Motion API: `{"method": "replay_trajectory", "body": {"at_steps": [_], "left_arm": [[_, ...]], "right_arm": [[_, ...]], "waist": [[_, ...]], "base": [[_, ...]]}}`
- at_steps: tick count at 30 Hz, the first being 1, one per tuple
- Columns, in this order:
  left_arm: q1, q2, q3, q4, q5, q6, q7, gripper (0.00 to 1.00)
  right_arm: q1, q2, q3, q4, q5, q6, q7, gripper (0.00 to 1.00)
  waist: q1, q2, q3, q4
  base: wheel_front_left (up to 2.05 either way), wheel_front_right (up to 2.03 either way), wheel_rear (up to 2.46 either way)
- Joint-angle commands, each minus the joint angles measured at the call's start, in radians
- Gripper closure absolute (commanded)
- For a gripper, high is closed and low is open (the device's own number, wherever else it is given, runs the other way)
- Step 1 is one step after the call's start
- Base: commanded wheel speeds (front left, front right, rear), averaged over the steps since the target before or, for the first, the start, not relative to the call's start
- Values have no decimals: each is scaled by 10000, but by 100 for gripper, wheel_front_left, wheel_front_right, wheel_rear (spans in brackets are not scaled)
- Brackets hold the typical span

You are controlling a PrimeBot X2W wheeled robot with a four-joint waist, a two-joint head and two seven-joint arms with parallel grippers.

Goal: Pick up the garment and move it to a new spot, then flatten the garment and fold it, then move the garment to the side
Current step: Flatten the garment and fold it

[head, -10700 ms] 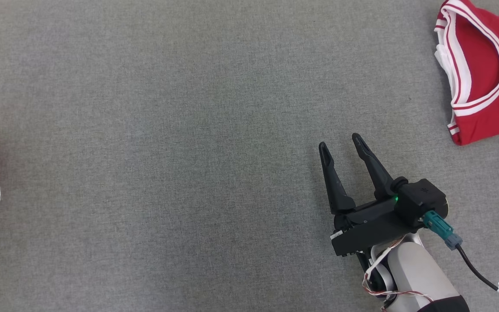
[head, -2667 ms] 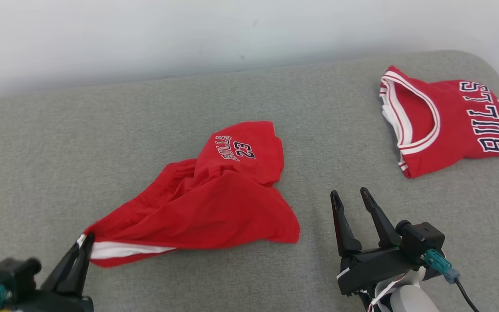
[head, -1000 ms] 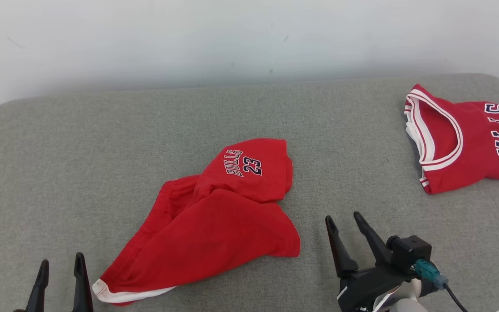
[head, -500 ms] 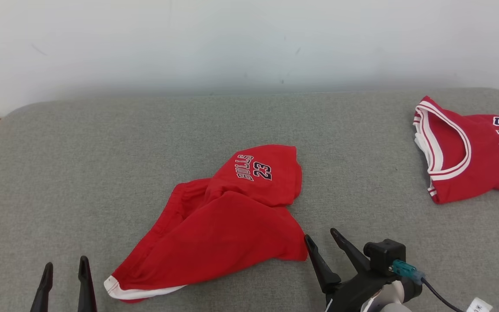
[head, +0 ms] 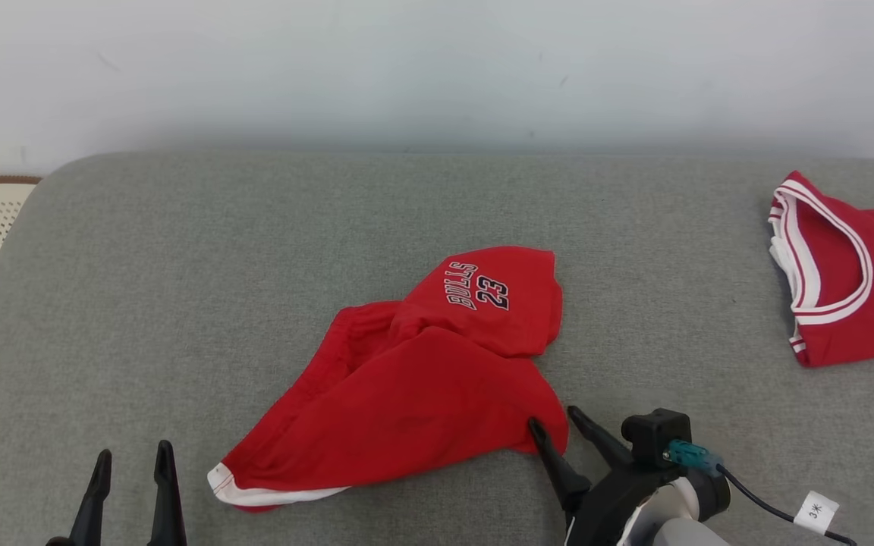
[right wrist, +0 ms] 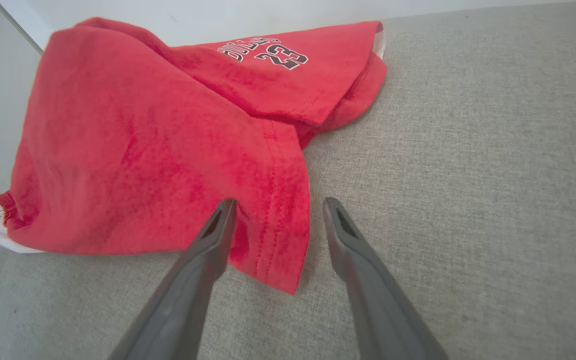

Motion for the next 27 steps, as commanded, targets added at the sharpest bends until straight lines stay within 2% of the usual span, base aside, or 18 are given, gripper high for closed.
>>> {"method": "replay_trajectory", "body": {"at_steps": [1, 2, 10, 15, 20, 27], "left_arm": [[-100, -11, 15, 32, 63, -56, -35, 0], [-111, -16, 16, 48, 75, -52, -35, 0], [-90, -32, 159, 83, 73, -54, -35, 0], [30, -33, 200, 93, -10, -35, -35, 0], [162, -34, 223, 82, -109, 13, -35, 0], [272, -36, 98, 28, -198, 138, -35, 0]], "right_arm": [[-109, 13, 99, 41, 63, -4, -75, 70], [-146, 23, 179, 113, 137, -4, -93, 100], [-510, -200, 334, 137, 379, -4, -525, 100], [-396, -551, 295, -652, 764, -4, -523, 100], [-2, -1119, 232, -2002, 1063, -4, 80, 100], [951, -1977, -165, -4083, 1377, -4, 1755, 100]], "waist": [[0, 0, 61, 71], [0, 0, 72, 84], [0, 0, 66, -83], [0, 0, -10, -331], [0, 0, -85, -609], [0, 0, -183, -824]], "base": [[0, 0, 0], [0, 0, 0], [0, 0, 0], [0, 0, 0], [0, 0, 0], [0, 0, 0]]}}
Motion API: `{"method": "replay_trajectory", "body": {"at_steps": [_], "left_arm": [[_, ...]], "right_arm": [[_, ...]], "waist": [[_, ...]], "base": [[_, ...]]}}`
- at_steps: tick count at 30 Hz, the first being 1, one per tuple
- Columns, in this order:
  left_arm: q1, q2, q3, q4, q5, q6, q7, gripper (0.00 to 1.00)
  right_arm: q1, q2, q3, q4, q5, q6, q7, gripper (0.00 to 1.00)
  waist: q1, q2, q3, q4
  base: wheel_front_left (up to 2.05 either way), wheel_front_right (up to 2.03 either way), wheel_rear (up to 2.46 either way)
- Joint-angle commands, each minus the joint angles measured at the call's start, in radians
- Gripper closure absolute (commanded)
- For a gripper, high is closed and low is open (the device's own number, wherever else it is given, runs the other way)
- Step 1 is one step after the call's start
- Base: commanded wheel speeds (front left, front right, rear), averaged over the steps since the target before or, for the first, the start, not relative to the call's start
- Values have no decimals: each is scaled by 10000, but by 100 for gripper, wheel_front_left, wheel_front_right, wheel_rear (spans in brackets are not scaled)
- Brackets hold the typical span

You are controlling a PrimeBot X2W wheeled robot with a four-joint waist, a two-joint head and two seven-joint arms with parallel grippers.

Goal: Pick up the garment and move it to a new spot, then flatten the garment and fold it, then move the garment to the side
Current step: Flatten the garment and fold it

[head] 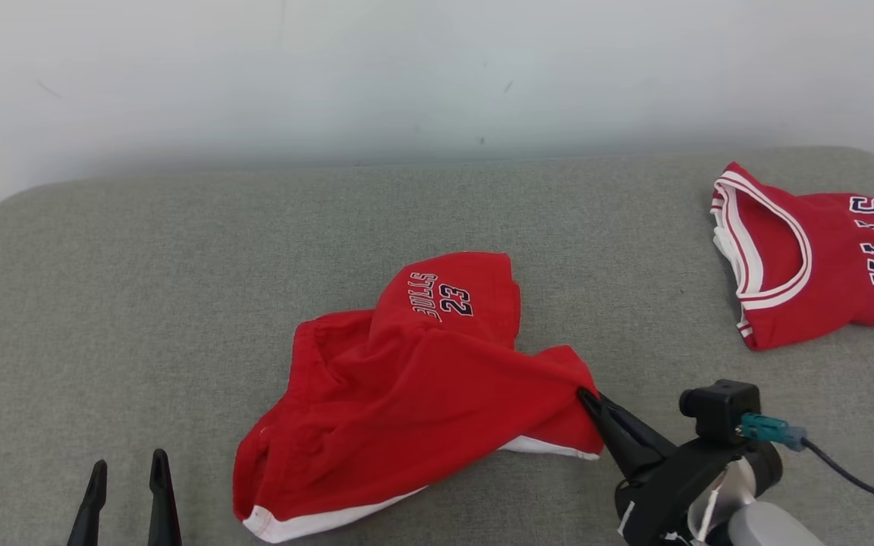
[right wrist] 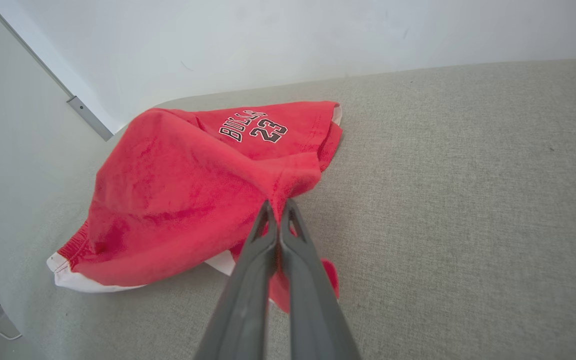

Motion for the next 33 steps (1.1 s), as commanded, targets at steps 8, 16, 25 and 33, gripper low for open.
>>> {"method": "replay_trajectory", "body": {"at_steps": [8, 16, 25, 33], "left_arm": [[170, 2, -147, 33, -171, 76, -35, 0], [77, 3, -281, 90, -190, 72, -35, 0], [-36, 1, -311, 168, -93, -6, -35, 0], [-85, 3, -302, 145, -63, -6, -35, 0]], "right_arm": [[810, -340, -893, -1374, -80, -4, 1440, 100], [369, 72, -1178, -372, -605, -4, 1505, 100], [-407, 427, -931, 1512, -1069, -4, 558, 100], [-1170, 759, -649, 3290, -1522, -4, -782, 82]], "waist": [[0, 0, -139, 24], [0, 0, -146, 254], [0, 0, -87, 506], [0, 0, -23, 514]], "base": [[0, 0, 0], [0, 0, 0], [0, 0, 0], [0, 0, 0]]}}
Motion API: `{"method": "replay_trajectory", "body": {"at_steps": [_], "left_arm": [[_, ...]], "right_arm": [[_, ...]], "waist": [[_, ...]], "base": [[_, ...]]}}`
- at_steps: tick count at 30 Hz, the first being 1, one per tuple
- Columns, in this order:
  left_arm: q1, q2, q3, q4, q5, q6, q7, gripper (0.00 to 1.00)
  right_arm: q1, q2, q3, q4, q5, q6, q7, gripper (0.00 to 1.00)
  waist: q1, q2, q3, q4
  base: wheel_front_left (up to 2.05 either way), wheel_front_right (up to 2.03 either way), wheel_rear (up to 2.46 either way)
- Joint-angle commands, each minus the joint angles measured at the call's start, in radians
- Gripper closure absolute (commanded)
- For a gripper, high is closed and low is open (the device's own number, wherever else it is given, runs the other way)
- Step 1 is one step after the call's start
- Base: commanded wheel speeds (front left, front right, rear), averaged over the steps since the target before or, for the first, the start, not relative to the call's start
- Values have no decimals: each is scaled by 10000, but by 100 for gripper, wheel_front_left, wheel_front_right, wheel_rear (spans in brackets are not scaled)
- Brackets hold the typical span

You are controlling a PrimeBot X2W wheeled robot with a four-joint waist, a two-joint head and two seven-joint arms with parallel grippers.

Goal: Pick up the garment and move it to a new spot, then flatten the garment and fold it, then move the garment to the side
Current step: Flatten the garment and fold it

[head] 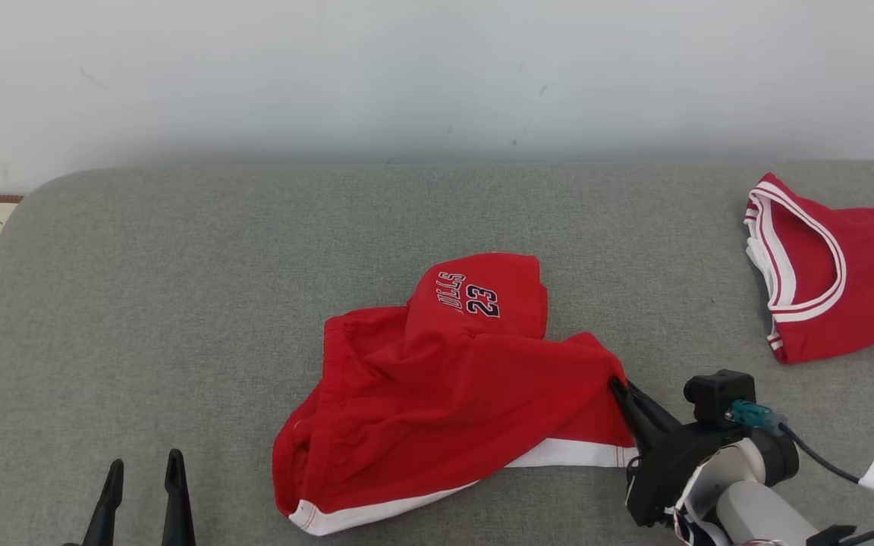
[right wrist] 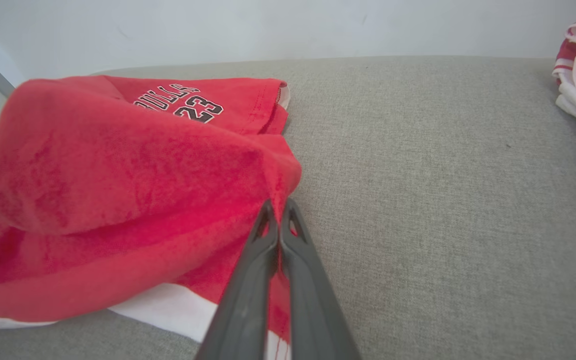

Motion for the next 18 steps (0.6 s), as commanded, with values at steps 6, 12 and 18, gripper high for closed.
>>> {"method": "replay_trajectory", "body": {"at_steps": [6, 12, 18], "left_arm": [[-17, 4, 10, 1, 89, 25, -35, 0], [115, 3, 141, -4, 112, 47, -35, 0], [259, 4, 276, -88, 137, 63, -35, 0]], "right_arm": [[-400, 423, 56, 1101, -168, -4, -935, 0], [-473, 431, -361, 1451, -368, -4, -1591, 0], [-135, 402, -1304, 1093, -929, -4, -1863, 0]], "waist": [[-1, 0, 2, -81], [-1, 0, -105, -280], [-1, 0, -247, -553]], "base": [[0, 0, 0], [0, 0, 0], [0, 0, 0]]}}
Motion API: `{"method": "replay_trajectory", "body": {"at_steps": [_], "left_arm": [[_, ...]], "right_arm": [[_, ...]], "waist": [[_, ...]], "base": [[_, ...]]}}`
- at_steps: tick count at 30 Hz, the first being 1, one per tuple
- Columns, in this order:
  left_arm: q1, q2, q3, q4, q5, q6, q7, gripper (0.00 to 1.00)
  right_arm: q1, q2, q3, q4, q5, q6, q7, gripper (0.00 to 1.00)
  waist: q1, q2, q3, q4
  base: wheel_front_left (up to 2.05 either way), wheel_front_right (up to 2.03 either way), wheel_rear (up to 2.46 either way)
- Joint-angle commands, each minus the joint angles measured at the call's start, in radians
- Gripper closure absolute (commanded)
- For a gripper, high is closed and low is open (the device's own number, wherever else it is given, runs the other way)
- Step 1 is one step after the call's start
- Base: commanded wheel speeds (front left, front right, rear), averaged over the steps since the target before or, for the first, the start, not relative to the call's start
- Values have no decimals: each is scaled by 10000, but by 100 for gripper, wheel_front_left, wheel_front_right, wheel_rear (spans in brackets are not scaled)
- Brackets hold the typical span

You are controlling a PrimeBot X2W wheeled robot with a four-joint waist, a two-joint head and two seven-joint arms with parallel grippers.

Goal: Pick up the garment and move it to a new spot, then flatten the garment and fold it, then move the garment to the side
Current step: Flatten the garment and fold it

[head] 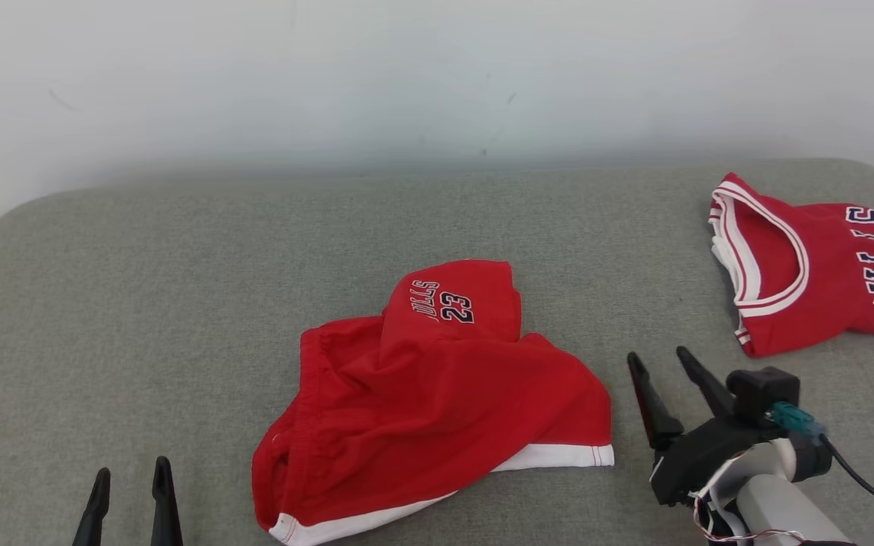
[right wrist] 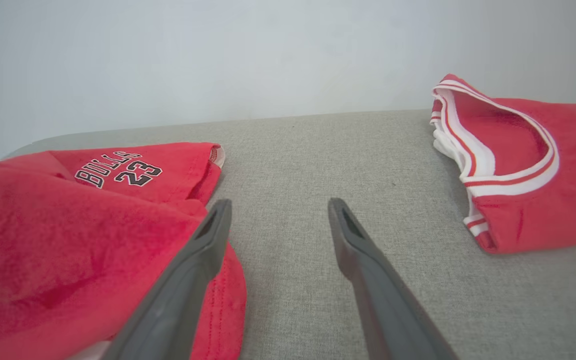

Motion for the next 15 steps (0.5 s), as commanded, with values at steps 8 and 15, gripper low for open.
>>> {"method": "replay_trajectory", "body": {"at_steps": [8, 15], "left_arm": [[340, 4, 221, -251, 88, 115, -35, 0], [505, 4, 298, -233, 165, 126, -35, 0]], "right_arm": [[1180, 266, -1390, -1918, -869, -4, -84, 0], [2227, 703, -2207, -3119, -1300, -4, -85, 0]], "waist": [[0, -1, -80, -351], [0, -1, -293, -446]], "base": [[0, 0, 0], [0, 0, 0]]}}
